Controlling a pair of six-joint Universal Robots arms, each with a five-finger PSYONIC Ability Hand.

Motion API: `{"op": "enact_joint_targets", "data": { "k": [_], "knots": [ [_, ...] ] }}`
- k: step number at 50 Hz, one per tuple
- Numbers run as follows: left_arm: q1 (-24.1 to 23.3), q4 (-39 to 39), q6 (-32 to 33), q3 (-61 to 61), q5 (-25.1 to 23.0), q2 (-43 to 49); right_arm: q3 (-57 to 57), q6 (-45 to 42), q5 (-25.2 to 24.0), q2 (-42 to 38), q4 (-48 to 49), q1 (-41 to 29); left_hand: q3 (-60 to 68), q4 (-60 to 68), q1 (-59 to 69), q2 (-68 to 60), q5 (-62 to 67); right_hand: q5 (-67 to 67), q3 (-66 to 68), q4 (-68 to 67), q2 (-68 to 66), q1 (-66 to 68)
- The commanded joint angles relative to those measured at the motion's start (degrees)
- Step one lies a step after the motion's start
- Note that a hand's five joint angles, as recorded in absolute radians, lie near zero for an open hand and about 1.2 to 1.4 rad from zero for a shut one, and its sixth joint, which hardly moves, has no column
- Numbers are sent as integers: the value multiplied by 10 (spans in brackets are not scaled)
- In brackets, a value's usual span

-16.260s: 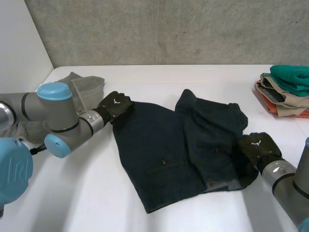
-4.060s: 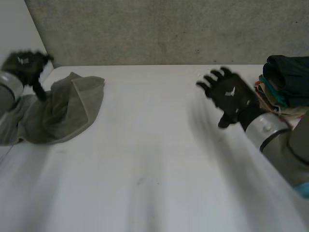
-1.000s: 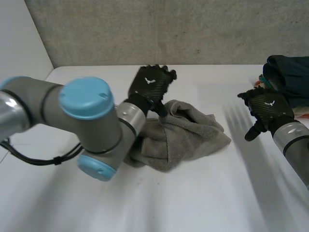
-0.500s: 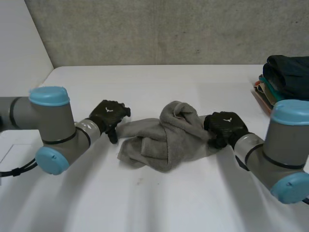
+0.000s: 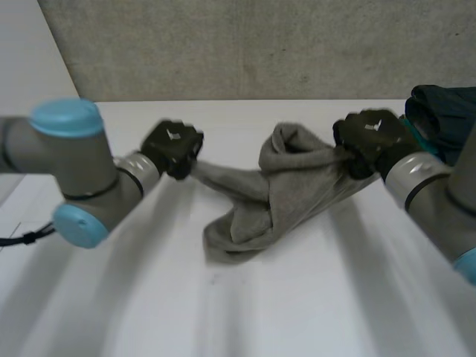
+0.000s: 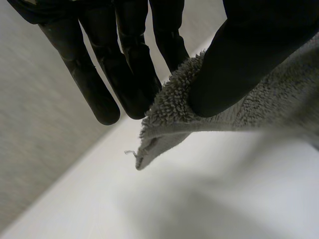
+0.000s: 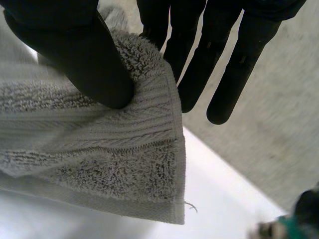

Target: Fold the laundry.

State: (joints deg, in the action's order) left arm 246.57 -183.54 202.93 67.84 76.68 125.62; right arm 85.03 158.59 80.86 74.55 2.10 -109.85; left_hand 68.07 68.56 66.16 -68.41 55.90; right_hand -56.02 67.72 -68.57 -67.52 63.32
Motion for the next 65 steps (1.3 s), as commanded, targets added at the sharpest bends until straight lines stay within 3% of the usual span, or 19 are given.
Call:
{"op": "enact_joint_targets", "data": {
  "k": [1, 8, 12, 20, 21, 23, 26, 32, 39, 48, 55, 61, 65],
  "knots": [
    [8, 10, -72, 65, 14, -179, -107, -102, 6, 39, -90, 7, 119, 114, 138, -116, 141, -140, 123, -114, -125, 167],
    [13, 8, -90, 161, 8, -298, -215, -109, 1, 15, -83, 39, 119, 114, 138, -116, 141, -140, 123, -114, -125, 167],
    [8, 6, -90, 212, 7, -325, -257, -112, 3, -71, -29, 34, 119, 114, 138, -116, 141, -140, 123, -114, -125, 167],
    [4, 6, -87, 255, 15, -315, -304, -114, 31, -248, 187, -5, 119, 114, 138, -116, 141, -140, 123, -114, -125, 167],
    [2, 6, -88, 257, 15, -312, -317, -117, 39, -283, 219, -12, 119, 114, 138, -116, 141, 178, -195, 203, 193, -151],
    [-2, 6, -90, 259, 15, -305, -333, -120, 47, -316, 235, -13, 119, 114, 138, -116, 141, 531, -548, 556, 546, -504],
    [-2, 6, -92, 259, 16, -303, -370, -124, 76, -354, 234, -14, 119, 114, 138, -116, 141, 560, -577, 586, 575, -533],
    [-1, 8, -92, 258, 16, -314, -334, -124, 127, -285, 193, -16, 119, 114, 138, -116, 141, 560, -577, 586, 575, -533],
    [-2, 8, -93, 248, 17, -335, -211, -126, 122, -133, 45, 3, 119, 114, 138, -116, 141, 560, -577, 586, 575, -533],
    [-2, 6, -154, 214, 17, -374, -58, -118, 79, -89, -130, 42, 119, 114, 138, -116, 141, 558, -575, 583, 573, -531],
    [-2, 8, -200, 160, 18, -383, 49, -115, 27, -86, -54, 67, 119, 114, 138, -116, 141, 490, -507, 516, 505, -463],
    [-3, 9, -203, 125, 31, -377, 75, -101, 20, -128, 64, 68, 119, 114, 138, -116, 141, 407, -424, 432, 422, -380],
    [-4, 9, -202, 108, 52, -373, 68, -98, 23, -163, 88, 68, 119, 114, 138, -116, 141, 393, -410, 418, 408, -366]
  ]
}}
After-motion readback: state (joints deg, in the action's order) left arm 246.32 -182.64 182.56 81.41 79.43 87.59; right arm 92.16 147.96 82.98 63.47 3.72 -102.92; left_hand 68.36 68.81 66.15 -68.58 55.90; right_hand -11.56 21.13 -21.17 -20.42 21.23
